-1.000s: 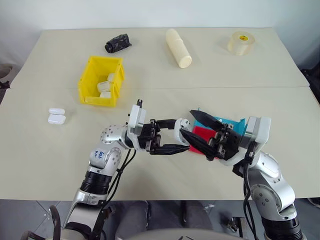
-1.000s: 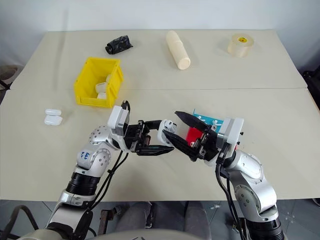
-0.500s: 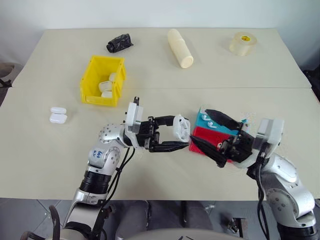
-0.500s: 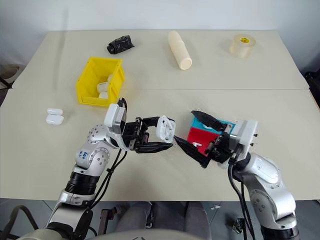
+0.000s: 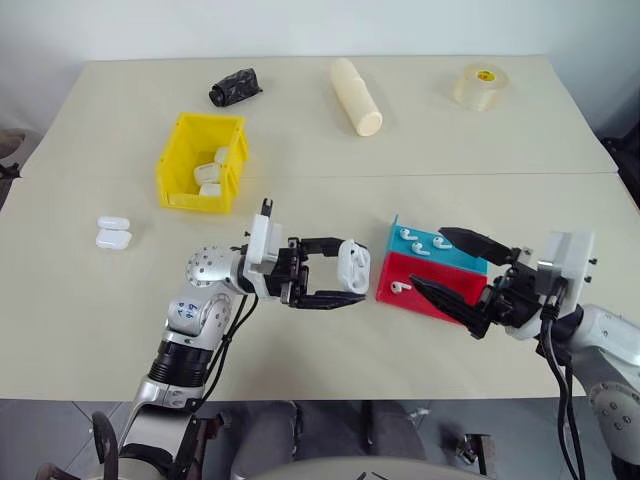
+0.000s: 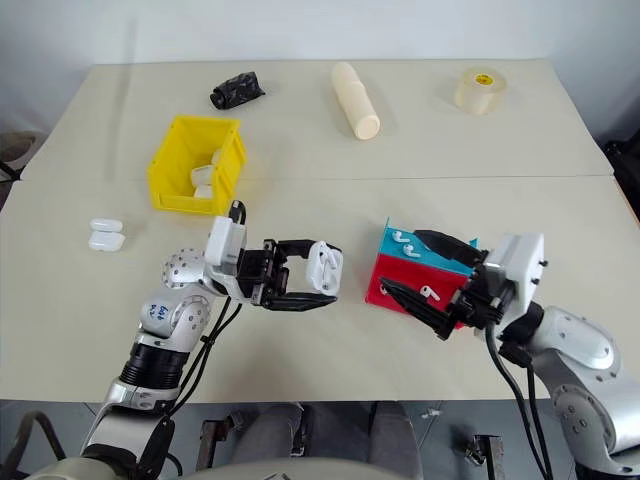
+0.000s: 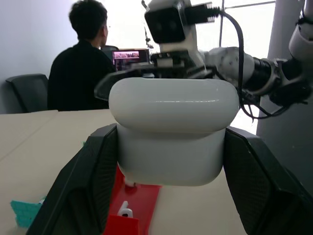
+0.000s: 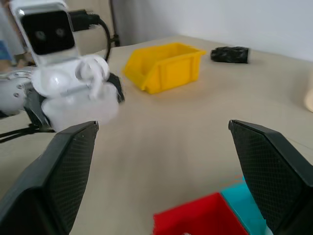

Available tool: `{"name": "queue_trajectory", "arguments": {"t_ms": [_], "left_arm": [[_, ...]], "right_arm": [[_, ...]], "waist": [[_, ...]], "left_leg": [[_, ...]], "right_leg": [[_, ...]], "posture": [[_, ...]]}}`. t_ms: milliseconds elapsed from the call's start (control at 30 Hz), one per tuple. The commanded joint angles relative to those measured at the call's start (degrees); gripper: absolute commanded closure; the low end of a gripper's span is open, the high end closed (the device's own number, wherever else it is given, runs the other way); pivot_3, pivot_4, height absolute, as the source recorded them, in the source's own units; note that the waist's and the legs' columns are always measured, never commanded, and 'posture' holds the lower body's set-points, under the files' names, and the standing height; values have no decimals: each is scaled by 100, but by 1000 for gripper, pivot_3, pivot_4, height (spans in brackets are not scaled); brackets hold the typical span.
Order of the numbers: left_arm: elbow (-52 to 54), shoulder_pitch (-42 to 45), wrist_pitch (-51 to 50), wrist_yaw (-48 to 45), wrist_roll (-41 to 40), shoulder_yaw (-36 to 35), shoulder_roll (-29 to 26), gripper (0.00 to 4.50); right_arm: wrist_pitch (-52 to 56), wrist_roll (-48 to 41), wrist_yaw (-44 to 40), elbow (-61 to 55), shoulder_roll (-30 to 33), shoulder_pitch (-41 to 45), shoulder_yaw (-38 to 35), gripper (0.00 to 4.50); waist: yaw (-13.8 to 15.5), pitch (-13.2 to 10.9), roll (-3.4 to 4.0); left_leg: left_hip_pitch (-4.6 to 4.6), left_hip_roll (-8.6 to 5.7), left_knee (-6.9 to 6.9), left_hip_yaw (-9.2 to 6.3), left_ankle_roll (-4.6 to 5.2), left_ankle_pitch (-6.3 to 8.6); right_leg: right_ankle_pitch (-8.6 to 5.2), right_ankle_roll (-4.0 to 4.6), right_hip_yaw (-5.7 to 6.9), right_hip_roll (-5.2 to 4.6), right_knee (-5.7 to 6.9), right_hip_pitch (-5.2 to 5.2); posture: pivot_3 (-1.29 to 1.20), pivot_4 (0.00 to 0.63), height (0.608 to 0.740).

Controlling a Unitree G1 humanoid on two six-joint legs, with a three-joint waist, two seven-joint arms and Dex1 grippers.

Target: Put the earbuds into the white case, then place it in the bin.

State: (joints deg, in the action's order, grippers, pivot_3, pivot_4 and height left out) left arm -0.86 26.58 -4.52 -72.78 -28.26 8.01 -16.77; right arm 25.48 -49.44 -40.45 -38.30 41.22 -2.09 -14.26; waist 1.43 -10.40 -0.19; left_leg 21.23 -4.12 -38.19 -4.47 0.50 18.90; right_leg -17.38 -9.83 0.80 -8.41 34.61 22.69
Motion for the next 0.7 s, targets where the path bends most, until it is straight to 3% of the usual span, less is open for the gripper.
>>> {"name": "queue_trajectory", "arguments": {"t_ms": [33,333,433,667,700], "left_arm": [[-19,111,200,-49,240,121,-99,1702],[-138,165,330,60,647,339,-162,1702],[-98,160,294,48,581,334,-135,1702],[-13,162,264,51,453,282,-77,1702],[1,157,252,47,440,279,-80,1702]], "right_arm": [[388,-225,121,-239,89,212,252,25],[932,-175,298,-108,-33,868,859,25],[1035,-25,290,26,-83,1054,1093,648],[1019,236,84,234,-114,1154,1295,3019],[1017,255,63,247,-119,1160,1301,3019]], "waist": [[2,-1,-1],[5,-1,-1],[1,-1,-1],[0,-1,-1],[0,-1,-1]], "left_leg": [[2,-1,0,-1,0,0],[7,-5,1,-4,2,1],[7,-5,1,-4,2,0],[7,-6,1,-4,3,1],[7,-6,1,-4,3,1]], "right_leg": [[0,0,0,0,-1,0],[1,-1,5,-6,-8,1],[1,-1,4,-6,-7,1],[1,-1,4,-6,-7,1],[1,-1,5,-6,-6,1]], "posture": [[0,150,740],[0,150,740],[0,150,740],[0,150,740],[0,150,740]]}}
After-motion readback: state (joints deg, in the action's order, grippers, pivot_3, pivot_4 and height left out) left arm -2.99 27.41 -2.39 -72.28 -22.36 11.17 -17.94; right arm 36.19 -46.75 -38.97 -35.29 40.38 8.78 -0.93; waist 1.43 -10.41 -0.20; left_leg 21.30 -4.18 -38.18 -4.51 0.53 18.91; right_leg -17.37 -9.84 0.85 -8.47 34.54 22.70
